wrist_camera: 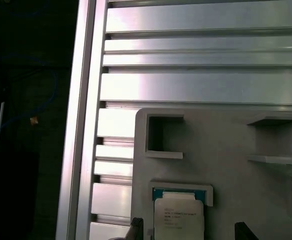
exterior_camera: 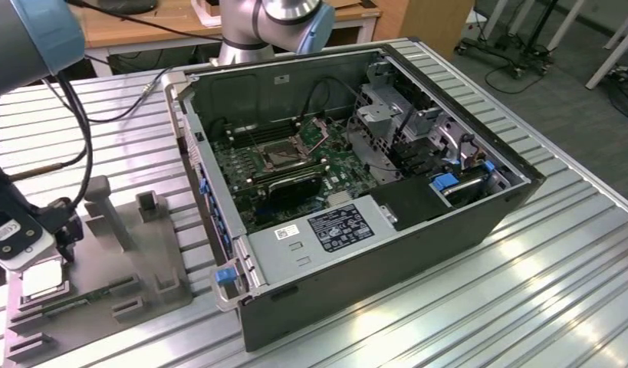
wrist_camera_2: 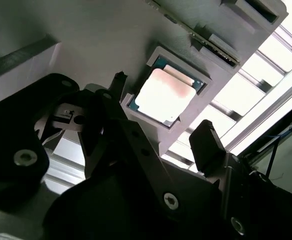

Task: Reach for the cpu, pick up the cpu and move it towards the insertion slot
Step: 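Pick up the cpu and move it towards the insertion slot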

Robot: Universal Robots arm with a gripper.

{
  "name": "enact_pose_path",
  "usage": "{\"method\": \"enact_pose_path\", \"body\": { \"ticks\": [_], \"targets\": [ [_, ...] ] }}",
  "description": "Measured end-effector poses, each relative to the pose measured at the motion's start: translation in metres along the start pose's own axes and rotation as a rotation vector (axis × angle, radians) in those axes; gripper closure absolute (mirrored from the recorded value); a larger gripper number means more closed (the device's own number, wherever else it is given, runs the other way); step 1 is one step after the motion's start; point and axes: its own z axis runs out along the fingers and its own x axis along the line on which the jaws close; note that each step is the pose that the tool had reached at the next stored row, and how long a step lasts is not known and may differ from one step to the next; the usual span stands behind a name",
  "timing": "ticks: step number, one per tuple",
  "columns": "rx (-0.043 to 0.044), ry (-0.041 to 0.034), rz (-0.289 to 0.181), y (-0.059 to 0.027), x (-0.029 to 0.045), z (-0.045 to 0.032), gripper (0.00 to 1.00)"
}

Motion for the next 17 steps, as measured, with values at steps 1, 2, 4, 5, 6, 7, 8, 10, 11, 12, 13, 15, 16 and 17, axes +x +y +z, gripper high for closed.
{"method": "enact_pose_path", "body": {
  "ticks": [1, 2, 4, 5, 6, 7, 8, 10, 11, 12, 13, 15, 16, 17],
  "targets": [
    [-0.0001, -0.0002, 0.000, -0.0001, 0.0007, 0.0017, 0.22],
    [-0.0001, -0.0014, 0.000, -0.0001, 0.0018, 0.0030, 0.22],
    [-0.0002, -0.0057, 0.000, -0.0001, 0.0039, 0.0055, 0.22],
    [-0.0001, -0.0079, 0.000, -0.0001, 0.0047, 0.0069, 0.22],
    [-0.0001, -0.0102, 0.000, -0.0002, 0.0051, 0.0087, 0.22],
    [0.0000, -0.0114, 0.000, -0.0003, 0.0053, 0.0101, 0.22],
    [0.0001, -0.0122, 0.000, -0.0004, 0.0055, 0.0115, 0.22],
    [0.0000, -0.0138, 0.001, -0.0005, 0.0060, 0.0144, 0.22],
    [-0.0001, -0.0141, 0.001, -0.0006, 0.0063, 0.0158, 0.22],
    [-0.0010, -0.0142, 0.001, -0.0006, 0.0067, 0.0172, 0.22],
    [-0.0017, -0.0144, 0.001, -0.0006, 0.0069, 0.0187, 0.22],
    [-0.0027, -0.0145, 0.002, -0.0007, 0.0073, 0.0220, 0.22],
    [-0.0031, -0.0145, 0.002, -0.0008, 0.0074, 0.0235, 0.22],
    [-0.0036, -0.0145, 0.003, -0.0009, 0.0075, 0.0250, 0.22]
  ]
}}
